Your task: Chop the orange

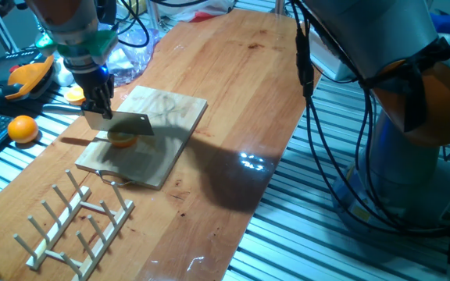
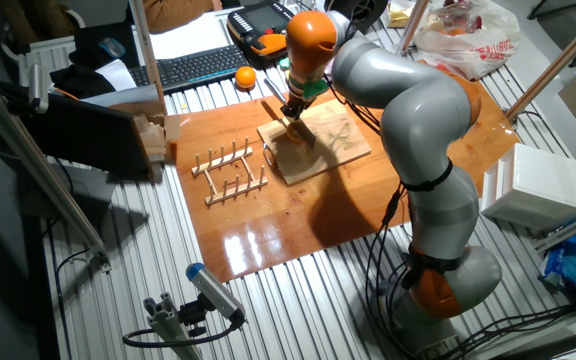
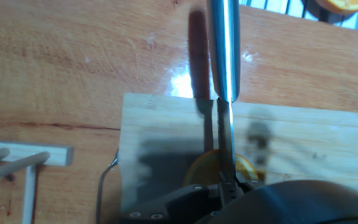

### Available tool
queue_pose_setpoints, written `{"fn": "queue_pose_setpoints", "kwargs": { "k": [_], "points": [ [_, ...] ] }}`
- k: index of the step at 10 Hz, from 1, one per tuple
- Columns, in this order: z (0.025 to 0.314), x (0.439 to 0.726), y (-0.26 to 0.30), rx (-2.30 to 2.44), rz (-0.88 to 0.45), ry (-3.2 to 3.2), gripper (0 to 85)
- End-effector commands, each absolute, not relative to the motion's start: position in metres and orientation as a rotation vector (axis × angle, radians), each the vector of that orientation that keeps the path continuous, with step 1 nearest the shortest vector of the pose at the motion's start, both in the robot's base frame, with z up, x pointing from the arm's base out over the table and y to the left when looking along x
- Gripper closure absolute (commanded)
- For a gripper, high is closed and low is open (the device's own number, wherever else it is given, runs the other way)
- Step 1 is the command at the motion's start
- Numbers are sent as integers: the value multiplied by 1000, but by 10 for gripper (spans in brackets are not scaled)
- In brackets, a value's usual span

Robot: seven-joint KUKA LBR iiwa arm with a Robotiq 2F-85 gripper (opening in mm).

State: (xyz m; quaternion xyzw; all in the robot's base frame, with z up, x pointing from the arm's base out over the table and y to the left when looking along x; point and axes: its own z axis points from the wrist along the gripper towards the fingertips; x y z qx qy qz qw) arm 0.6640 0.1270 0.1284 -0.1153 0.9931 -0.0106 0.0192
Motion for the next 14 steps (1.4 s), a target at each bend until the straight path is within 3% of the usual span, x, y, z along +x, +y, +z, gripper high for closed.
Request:
{"fn": "queue_pose_setpoints", "kwargs": {
  "k": [1, 14],
  "points": [
    [127, 663, 127, -357, -33, 3081, 850],
    [110, 652, 122, -387, 7, 3040, 850]
  ]
}}
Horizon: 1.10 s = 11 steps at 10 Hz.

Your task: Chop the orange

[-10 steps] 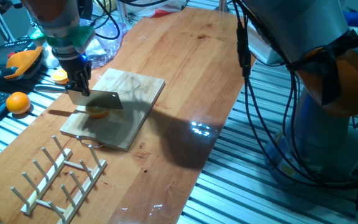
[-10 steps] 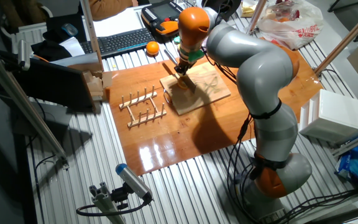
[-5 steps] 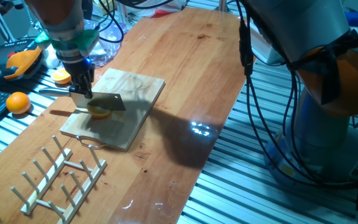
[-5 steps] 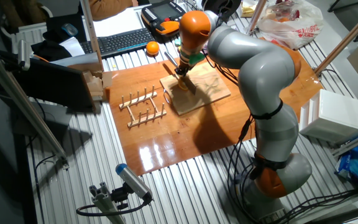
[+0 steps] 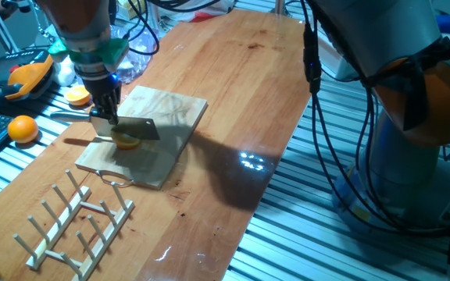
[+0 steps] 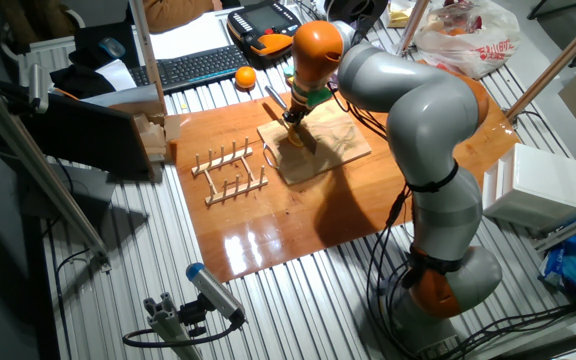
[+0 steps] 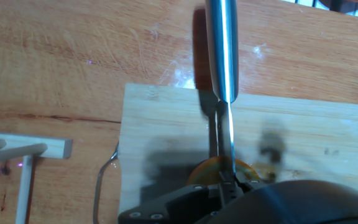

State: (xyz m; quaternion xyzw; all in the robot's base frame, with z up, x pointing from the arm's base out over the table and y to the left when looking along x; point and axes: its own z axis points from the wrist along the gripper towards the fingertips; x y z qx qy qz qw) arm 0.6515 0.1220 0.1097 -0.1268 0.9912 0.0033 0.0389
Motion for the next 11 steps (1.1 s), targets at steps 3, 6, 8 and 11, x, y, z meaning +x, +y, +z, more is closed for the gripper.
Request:
{"fn": "queue_pose_setpoints", "kwargs": {
  "k": [3, 6, 8, 11],
  "points": [
    [109, 650, 122, -402, 40, 3021, 850],
    [108, 649, 122, -410, 26, 3009, 850],
    [108, 649, 122, -419, -11, 3013, 850],
    [106, 648, 120, -427, 9, 3008, 850]
  ]
}}
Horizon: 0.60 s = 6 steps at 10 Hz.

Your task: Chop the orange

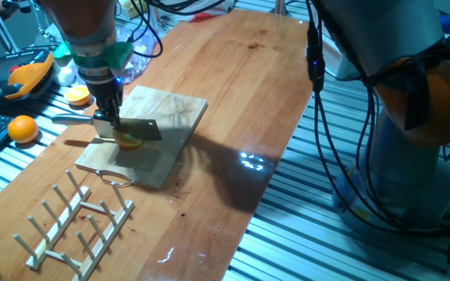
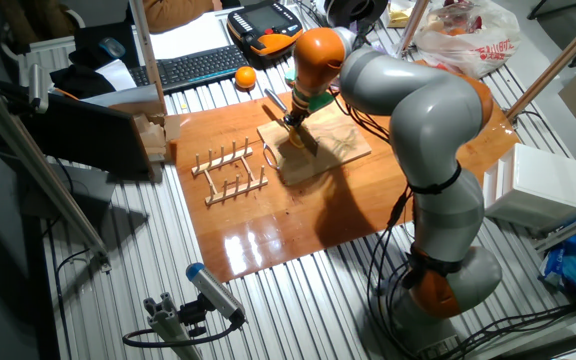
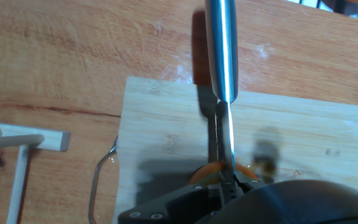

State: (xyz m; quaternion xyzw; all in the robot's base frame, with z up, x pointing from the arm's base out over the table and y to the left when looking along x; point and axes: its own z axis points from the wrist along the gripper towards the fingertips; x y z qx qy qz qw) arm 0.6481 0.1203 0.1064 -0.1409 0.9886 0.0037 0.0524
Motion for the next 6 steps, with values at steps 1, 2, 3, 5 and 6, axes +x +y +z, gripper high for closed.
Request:
{"fn": "queue_pose_setpoints", "kwargs": {
  "k": [1, 2, 3, 5, 6],
  "points": [
    [105, 647, 119, -437, 26, 3003, 850],
    [104, 646, 119, -440, 37, 3000, 850],
    [104, 646, 119, -442, 38, 2995, 850],
    [103, 646, 119, -452, 46, 2980, 850],
    [103, 645, 118, -454, 47, 2975, 850]
  ]
}}
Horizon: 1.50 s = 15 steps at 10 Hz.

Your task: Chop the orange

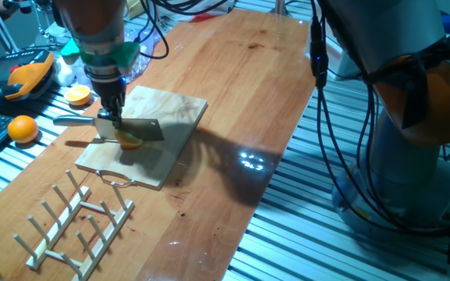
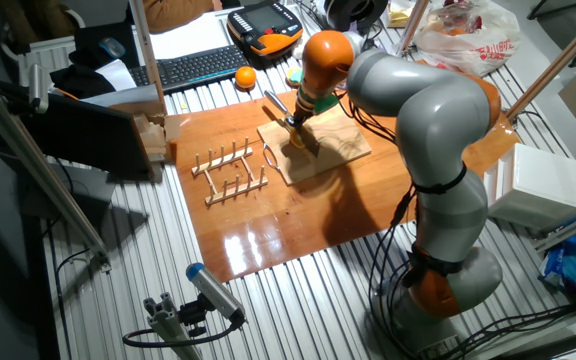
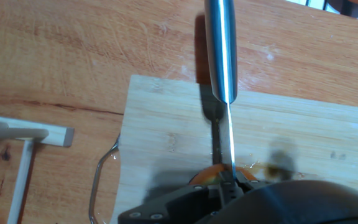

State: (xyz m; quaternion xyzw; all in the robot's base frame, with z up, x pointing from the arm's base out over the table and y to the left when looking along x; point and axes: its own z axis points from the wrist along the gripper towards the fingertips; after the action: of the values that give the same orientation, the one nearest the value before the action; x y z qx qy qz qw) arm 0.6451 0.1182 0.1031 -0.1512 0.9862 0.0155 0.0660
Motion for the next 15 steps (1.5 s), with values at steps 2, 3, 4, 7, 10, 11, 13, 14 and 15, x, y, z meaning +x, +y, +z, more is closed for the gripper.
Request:
{"fn": "queue_pose_setpoints", "kwargs": {
  "k": [2, 3, 4, 7, 10, 11, 13, 14, 15],
  "points": [
    [102, 644, 116, -455, 48, 2971, 850],
    [101, 643, 115, -459, 52, 2970, 850],
    [101, 641, 114, -463, 59, 2968, 850],
    [100, 639, 112, -470, 65, 2955, 850],
    [101, 637, 110, -472, 79, 2942, 850],
    [100, 636, 110, -472, 88, 2933, 850],
    [98, 635, 112, -469, 99, 2922, 850],
    [98, 636, 116, -462, 98, 2916, 850],
    [99, 637, 119, -461, 106, 2913, 850]
  ]
}}
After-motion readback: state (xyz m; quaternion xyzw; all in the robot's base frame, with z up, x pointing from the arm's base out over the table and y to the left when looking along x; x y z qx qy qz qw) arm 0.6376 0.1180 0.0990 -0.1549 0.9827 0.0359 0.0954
